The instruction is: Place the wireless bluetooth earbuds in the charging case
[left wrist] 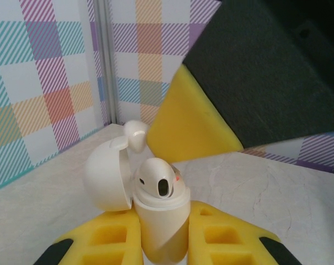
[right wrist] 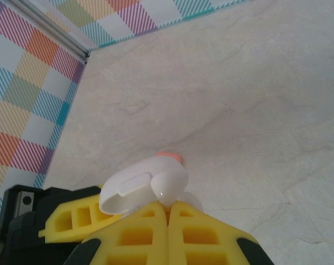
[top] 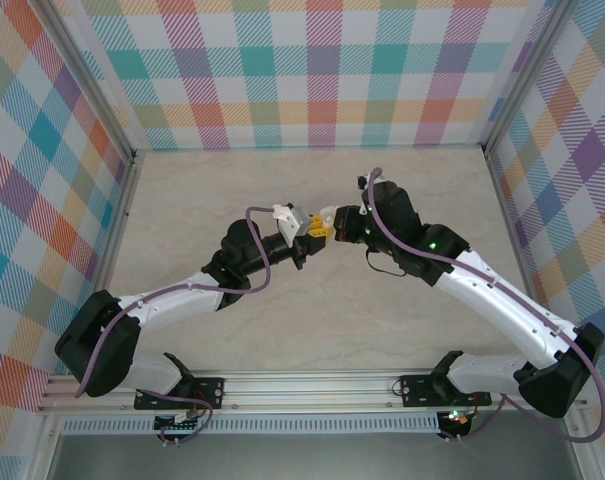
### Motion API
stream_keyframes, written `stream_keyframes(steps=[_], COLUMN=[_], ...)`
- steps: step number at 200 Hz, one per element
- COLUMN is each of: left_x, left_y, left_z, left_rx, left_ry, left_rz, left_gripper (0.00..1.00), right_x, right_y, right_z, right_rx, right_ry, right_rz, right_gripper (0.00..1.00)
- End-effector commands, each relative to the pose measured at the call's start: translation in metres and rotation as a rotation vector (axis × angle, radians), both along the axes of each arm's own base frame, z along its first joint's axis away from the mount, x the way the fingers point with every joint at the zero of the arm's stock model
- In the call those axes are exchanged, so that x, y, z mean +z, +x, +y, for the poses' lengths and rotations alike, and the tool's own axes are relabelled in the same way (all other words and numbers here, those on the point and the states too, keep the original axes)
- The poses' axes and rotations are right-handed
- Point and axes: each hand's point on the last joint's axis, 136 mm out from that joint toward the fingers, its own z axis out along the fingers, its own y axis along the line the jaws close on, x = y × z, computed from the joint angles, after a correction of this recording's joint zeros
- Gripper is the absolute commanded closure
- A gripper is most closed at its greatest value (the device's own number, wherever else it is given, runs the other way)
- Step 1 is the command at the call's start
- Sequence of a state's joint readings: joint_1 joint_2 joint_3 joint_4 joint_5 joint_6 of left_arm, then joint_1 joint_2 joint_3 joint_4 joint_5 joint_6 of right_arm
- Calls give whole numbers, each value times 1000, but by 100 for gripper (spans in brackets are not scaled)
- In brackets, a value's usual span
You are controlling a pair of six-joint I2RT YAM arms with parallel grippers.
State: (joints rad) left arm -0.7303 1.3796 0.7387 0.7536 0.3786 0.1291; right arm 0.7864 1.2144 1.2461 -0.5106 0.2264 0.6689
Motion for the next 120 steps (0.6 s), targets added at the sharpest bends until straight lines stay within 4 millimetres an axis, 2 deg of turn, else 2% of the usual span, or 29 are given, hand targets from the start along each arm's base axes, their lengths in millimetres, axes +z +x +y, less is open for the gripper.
stream_keyframes(steps=[1,26,49,120], left_x=[34,38,41,43], left_y=[-10,-11,-12,-13], left_z=[-5,-4,-3,-2], left_rx=[-35,-33,-34,-32], left_ry=[-50,-57,-64,-75], left_rz=[-90,-96,-99,-105], left_gripper=[100,100,100,100], right_x=[-1,-7,-10,13], right_y=[-6,-8,-10,-18], right_z=[11,12,20,35], right_rx=[45,61,108,218], right_ry=[-17,-46,-53,-22], right_rz=[-3,-4,-5,-46], right_gripper=[99,98,93,78])
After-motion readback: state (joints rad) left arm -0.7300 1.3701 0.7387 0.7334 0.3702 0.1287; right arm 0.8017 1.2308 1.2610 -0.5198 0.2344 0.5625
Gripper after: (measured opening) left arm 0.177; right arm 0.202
